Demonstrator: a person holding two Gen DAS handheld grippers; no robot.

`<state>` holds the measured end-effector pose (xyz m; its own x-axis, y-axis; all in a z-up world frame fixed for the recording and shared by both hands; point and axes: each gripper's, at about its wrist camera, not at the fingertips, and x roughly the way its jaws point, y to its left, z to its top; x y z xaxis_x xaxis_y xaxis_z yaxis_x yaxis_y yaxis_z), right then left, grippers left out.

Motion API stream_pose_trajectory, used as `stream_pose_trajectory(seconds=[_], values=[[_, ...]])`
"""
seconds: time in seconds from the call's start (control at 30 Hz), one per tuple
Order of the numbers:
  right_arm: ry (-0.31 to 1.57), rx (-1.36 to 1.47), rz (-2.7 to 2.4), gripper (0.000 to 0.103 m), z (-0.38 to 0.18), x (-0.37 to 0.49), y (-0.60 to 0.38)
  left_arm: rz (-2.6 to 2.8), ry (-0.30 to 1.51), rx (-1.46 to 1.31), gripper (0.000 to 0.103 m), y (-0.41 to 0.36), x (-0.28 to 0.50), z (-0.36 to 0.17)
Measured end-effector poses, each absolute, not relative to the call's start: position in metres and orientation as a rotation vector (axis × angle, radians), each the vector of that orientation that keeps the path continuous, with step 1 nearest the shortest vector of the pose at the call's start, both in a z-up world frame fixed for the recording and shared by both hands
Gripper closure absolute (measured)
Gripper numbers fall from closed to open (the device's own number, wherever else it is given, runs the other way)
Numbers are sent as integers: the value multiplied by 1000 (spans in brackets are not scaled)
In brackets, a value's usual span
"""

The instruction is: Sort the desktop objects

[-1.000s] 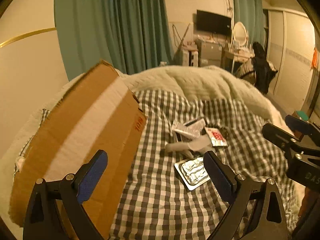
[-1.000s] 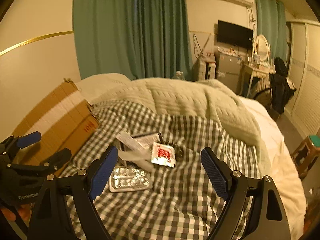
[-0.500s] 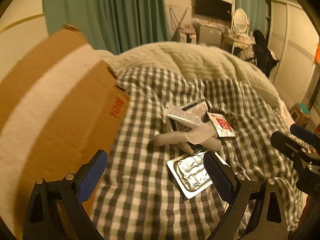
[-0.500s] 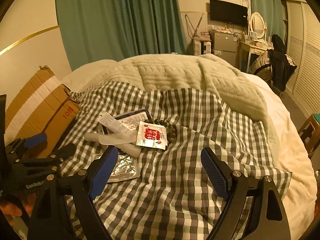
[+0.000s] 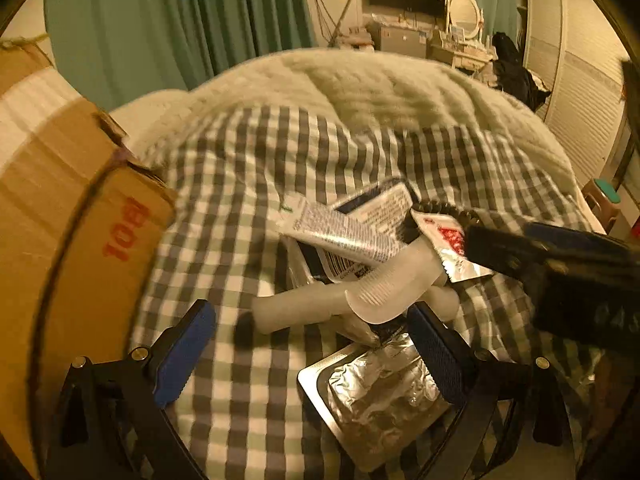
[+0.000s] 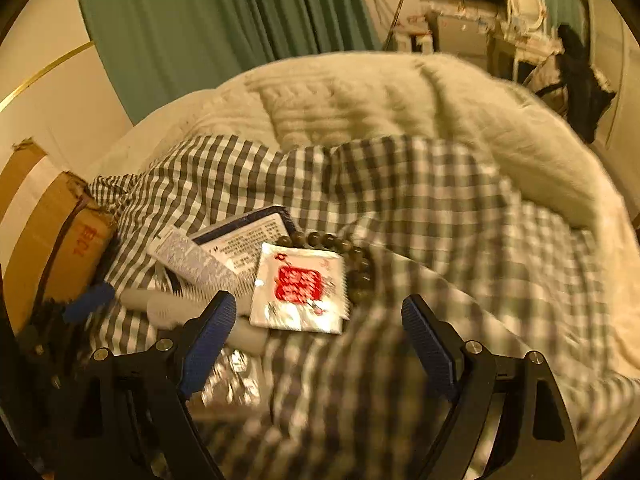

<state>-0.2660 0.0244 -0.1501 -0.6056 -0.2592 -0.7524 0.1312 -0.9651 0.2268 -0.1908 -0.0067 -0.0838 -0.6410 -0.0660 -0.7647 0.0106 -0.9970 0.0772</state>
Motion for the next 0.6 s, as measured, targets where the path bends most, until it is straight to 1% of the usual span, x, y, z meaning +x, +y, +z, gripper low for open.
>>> stream_pose_trajectory(seconds=[0.03, 0.07, 0.13, 0.23, 0.33, 0.4, 0.43, 0.47, 0.5, 0.53, 0.6], values=[[-230, 1278, -2606, 18, -154, -272, 22, -2804, -109, 1327, 4, -5, -193, -87], [-233, 1302, -2574, 15, -159, -281, 18, -2802, -112, 1339, 4, -4, -195, -90], [-209, 1328, -2564, 14, -166, -288, 12, -2801, -109, 1348, 4, -3, -198, -93], [-176, 1385, -2520, 14, -177, -299, 3, -2804, -92, 1368, 4, -4, -200, -96], [-186, 1393, -2509, 15, -179, -300, 4, -2815, -68, 1373, 7, -5, -200, -95], [-198, 1389, -2499, 21, -180, -299, 5, -2826, -34, 1375, 11, -8, -200, -94], [-209, 1384, -2490, 28, -180, -300, 5, -2831, -16, 1373, 11, -10, -199, -94], [-223, 1381, -2488, 38, -180, -299, 7, -2839, 4, 1370, 12, -11, -198, -93], [-240, 1375, -2483, 45, -180, -299, 10, -2856, 36, 1366, 13, -14, -196, -92], [-270, 1364, -2467, 54, -180, -298, 13, -2867, 60, 1360, 14, -16, -194, -91], [-319, 1345, -2446, 61, -180, -295, 18, -2879, 100, 1354, 19, -19, -192, -90]])
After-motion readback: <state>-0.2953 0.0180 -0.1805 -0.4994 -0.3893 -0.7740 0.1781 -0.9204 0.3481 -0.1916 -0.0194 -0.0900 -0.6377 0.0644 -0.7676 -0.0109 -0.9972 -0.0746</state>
